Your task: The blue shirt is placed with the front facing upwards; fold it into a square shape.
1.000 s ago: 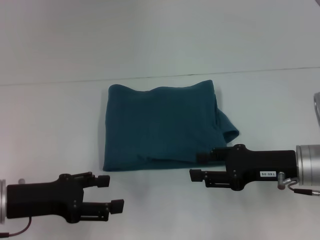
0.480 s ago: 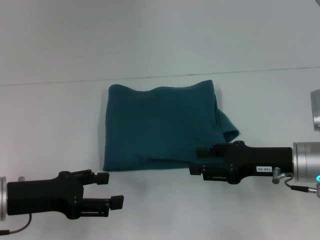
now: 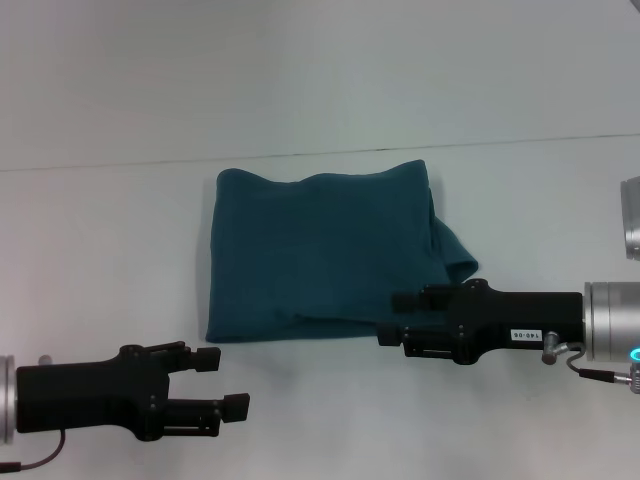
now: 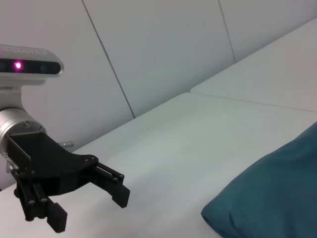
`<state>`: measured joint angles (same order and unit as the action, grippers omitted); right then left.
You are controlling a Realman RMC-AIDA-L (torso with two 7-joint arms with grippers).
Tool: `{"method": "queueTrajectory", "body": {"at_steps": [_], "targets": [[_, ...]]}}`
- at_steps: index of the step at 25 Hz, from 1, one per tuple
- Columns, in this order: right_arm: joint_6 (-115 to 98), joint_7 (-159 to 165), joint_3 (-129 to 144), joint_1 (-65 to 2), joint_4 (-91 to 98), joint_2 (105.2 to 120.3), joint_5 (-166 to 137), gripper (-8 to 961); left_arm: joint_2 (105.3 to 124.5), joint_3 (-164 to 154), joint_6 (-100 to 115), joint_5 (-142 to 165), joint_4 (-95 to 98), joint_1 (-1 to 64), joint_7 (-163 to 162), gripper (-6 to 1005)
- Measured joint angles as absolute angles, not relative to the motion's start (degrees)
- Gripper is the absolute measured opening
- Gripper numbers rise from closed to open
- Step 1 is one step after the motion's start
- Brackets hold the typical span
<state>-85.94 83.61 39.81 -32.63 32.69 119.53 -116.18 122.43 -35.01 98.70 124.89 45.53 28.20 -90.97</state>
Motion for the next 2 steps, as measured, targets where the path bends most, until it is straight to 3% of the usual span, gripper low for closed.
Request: {"method": "queueTrajectory", "body": {"at_steps": [2], "targets": [[-85.9, 83.6, 39.8, -32.6, 32.7, 119.53, -116.2, 626, 122.43, -35.0, 98.7, 124.9, 45.5, 28.2, -91.0, 901]]}}
